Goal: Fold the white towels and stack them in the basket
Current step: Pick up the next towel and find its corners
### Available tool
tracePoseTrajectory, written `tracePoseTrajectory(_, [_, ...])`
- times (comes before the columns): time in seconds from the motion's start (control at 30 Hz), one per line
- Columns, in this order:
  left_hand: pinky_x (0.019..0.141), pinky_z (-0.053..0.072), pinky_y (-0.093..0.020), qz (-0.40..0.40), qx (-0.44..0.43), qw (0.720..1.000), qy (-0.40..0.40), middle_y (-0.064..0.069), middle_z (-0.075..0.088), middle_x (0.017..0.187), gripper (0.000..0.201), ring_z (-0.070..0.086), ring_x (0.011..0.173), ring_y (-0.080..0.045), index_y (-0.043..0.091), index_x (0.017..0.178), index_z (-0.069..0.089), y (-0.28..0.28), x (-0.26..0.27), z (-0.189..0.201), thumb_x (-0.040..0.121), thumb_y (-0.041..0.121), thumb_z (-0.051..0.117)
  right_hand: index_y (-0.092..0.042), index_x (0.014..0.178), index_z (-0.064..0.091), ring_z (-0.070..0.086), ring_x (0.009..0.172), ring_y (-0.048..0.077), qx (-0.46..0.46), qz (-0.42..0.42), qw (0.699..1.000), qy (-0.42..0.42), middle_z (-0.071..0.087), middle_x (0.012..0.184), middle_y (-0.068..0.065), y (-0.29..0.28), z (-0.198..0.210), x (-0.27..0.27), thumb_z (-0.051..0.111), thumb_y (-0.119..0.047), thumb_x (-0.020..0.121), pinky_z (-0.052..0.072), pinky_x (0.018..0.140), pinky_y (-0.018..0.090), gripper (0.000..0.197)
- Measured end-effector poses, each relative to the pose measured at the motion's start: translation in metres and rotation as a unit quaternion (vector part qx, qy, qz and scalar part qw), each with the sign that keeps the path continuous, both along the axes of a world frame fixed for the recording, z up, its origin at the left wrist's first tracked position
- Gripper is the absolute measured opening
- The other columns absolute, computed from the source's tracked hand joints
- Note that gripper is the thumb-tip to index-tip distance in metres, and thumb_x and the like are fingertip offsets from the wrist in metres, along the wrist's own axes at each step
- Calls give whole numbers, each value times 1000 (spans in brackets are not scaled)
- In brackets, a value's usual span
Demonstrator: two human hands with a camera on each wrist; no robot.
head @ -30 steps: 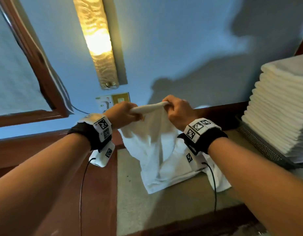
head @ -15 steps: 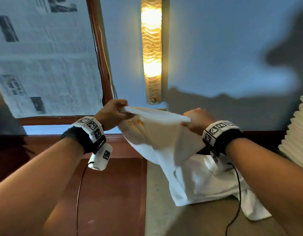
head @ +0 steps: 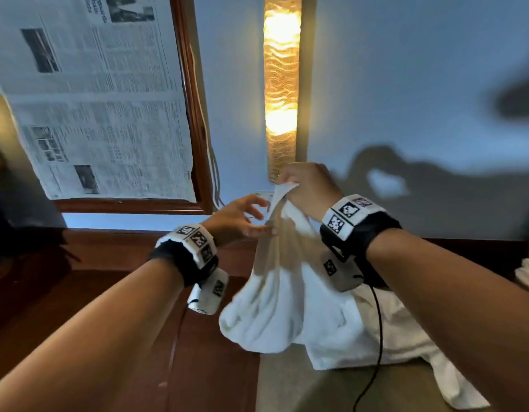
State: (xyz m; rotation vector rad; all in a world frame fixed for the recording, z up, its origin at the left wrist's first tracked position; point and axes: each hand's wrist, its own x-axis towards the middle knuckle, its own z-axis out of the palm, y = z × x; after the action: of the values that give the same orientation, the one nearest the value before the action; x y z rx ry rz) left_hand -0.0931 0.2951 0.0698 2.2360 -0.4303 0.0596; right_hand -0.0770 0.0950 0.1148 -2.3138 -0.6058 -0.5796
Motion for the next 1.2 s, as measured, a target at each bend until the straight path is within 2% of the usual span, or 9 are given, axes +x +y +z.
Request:
tracePoseTrajectory(0.13, [71,50,-39,-5,-45,997,-59,-12,69,83,53,63,74,-26,-1,92,68,-21,19,-4,79,51,68,-18,78,68,58,81,20,-16,36,999,15,67,85,5,8,3,17,64,-5,78,43,66,25,13])
tracePoseTrajectory(0.23, [64,37,-33,21,-6,997,-76,-2,53,70,41,47,65,-12,-4,79,61,-17,29,-2,90,35,51,-27,68,58,53,70,17,-33,42,999,1,59,70,-3,4,0,39,69,-11,78,39,62,25,21])
tracePoseTrajectory(0.33, [61,38,-31,56,-35,996,-64,-7,54,74,37,49,69,-14,-6,83,61,-4,34,3,99,26,51,-15,73,67,47,61,3,-24,65,997,28,53,63,-12,-3,-12,59,75,-18,79,37,59,26,11])
tracePoseTrajectory(0.47, [54,43,-27,95,-54,994,-9,-12,56,74,31,51,59,-14,-14,94,64,17,35,1,104,12,51,-13,87,76,53,66,9,-78,91,989,87,60,68,-6,-3,-42,75,65,-28,85,41,63,28,18])
tracePoseTrajectory(0.63, [60,43,-28,99,-46,994,-30,-11,58,73,37,52,66,-16,-7,89,69,17,36,-7,101,27,61,-12,81,74,58,77,15,-10,125,992,18,67,76,-3,25,-50,81,65,-19,90,39,72,29,14])
tracePoseTrajectory(0.83, [60,45,-32,148,-76,979,-120,-12,56,69,37,52,63,-18,-5,74,61,38,44,11,102,18,57,-26,54,37,42,60,18,-47,122,991,7,40,54,-8,48,-60,82,65,-25,91,25,59,35,46])
tracePoseTrajectory(0.97, [74,49,-18,146,-60,979,-132,2,69,89,21,62,81,-2,13,99,74,72,41,16,103,18,55,-18,62,61,42,60,15,-195,121,965,130,47,55,-7,33,-112,85,65,-21,90,30,64,25,29])
tracePoseTrajectory(1.07, [66,42,-7,135,-53,979,-142,14,62,79,26,57,70,13,27,86,67,106,33,16,104,16,52,-21,68,68,52,64,12,-256,50,937,233,54,49,-20,7,-147,86,65,-19,91,36,67,22,23])
tracePoseTrajectory(1.2, [68,43,-15,82,-57,988,-118,14,61,73,36,55,67,8,32,76,65,142,26,6,105,16,50,-23,80,71,66,90,29,-135,-93,965,207,72,84,5,-1,-136,88,61,-16,93,49,76,33,18])
